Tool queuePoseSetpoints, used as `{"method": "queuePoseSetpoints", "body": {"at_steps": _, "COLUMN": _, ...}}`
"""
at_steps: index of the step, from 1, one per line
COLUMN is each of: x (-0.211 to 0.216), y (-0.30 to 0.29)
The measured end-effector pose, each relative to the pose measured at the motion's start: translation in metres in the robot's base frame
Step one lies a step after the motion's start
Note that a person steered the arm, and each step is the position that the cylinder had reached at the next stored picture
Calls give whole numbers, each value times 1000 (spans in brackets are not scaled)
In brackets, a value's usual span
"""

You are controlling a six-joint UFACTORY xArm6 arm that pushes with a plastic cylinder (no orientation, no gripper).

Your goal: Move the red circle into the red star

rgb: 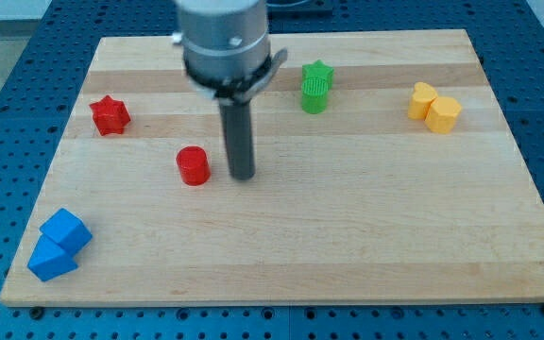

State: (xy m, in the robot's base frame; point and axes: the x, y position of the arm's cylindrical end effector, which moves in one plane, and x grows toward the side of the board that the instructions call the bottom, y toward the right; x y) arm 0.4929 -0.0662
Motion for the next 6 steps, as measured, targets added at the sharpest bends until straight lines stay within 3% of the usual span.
{"method": "queuePoseSetpoints", "body": {"at_steps": 2, "x": 33, "y": -35}}
{"method": "queuePoseSetpoints", "body": {"at_steps": 4, "x": 32, "y": -45}}
{"method": "queuePoseSetpoints", "body": {"at_steps": 6, "x": -71, "y": -32}}
